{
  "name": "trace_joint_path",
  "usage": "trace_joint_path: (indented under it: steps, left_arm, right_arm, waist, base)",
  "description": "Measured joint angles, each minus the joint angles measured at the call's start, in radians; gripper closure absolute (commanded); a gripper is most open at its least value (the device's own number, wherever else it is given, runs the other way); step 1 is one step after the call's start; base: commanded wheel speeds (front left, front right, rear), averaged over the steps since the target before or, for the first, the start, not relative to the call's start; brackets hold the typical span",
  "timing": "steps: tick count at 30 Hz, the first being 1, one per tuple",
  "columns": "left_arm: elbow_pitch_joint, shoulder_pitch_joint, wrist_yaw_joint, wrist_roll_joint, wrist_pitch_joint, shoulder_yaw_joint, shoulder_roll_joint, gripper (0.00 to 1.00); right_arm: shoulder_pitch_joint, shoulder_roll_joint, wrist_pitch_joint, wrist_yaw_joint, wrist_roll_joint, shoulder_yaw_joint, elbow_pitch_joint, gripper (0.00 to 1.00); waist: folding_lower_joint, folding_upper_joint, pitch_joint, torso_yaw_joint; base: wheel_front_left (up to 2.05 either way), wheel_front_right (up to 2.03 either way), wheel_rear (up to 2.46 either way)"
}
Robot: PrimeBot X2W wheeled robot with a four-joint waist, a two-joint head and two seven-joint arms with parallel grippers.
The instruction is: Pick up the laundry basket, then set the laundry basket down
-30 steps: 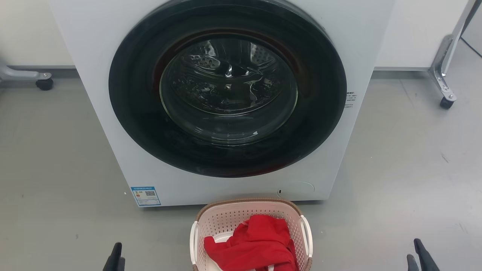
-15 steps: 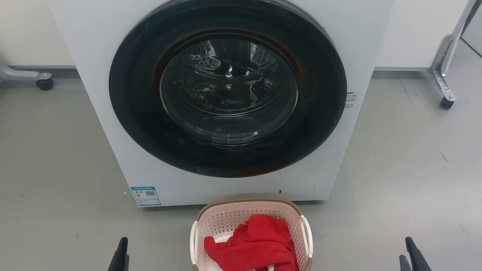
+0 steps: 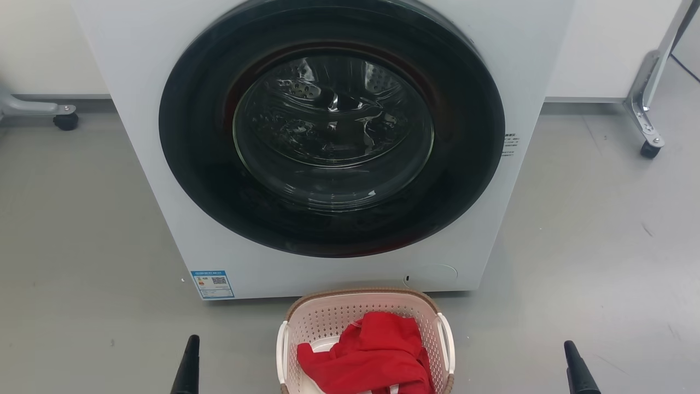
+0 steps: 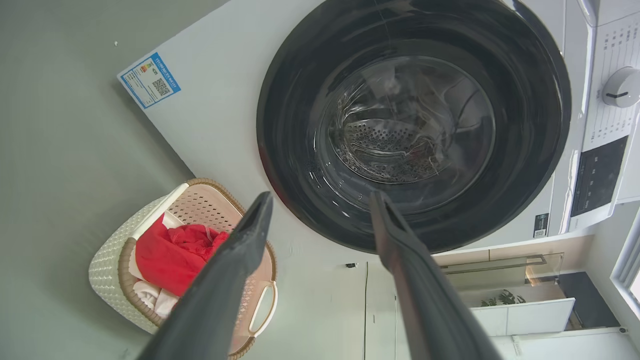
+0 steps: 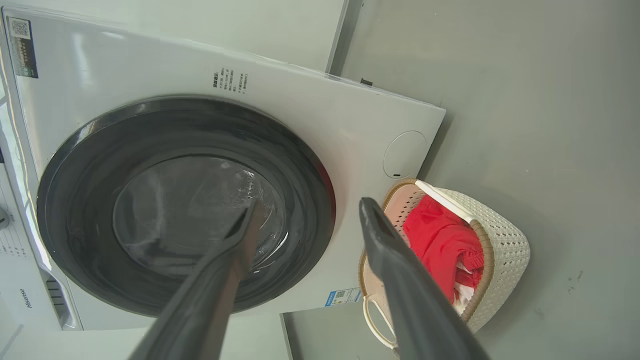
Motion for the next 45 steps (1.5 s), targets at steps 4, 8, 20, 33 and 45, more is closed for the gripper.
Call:
trace_joint_path:
  steps: [4,8,20,33,45]
  left_arm:
    - [-0.017,0.0,0.01,0.088,-0.013,-0.027,0.008,0.0]
    - [-0.031,0.0,0.024,0.173,-0.027,-0.053,0.021,0.0]
    - [-0.048,0.0,0.059,0.43,-0.069,-0.118,0.053,0.0]
    - [-0.063,0.005,0.096,0.697,-0.116,-0.173,0.07,0.0]
    - [-0.07,0.009,0.123,0.903,-0.159,-0.206,0.072,0.0]
  right_arm:
    - [-0.003,-0.002,-0.013,-0.01,-0.078,0.028,-0.006,0.0]
    - [-0.004,-0.006,-0.028,-0.019,-0.152,0.054,-0.012,0.0]
    - [-0.011,-0.028,-0.07,-0.051,-0.366,0.139,-0.021,0.0]
    - [-0.012,-0.038,-0.115,-0.082,-0.583,0.209,-0.028,0.0]
    - [-0.011,-0.039,-0.16,-0.116,-0.76,0.261,-0.032,0.0]
  waist:
    - [0.0,-0.0001,0.001,0.0]
    - [0.0,0.0,0.002,0.0]
    - [0.0,0.0,0.005,0.0]
    - [0.0001,-0.0001,0.01,0.002]
    - [0.0,-0.0001,0.011,0.004]
  base:
    - [0.0,0.0,0.0]
    - [0.0,0.0,0.0]
    - [0.0,0.0,0.0]
    - [0.0,0.0,0.0]
    - [0.0,0.0,0.0]
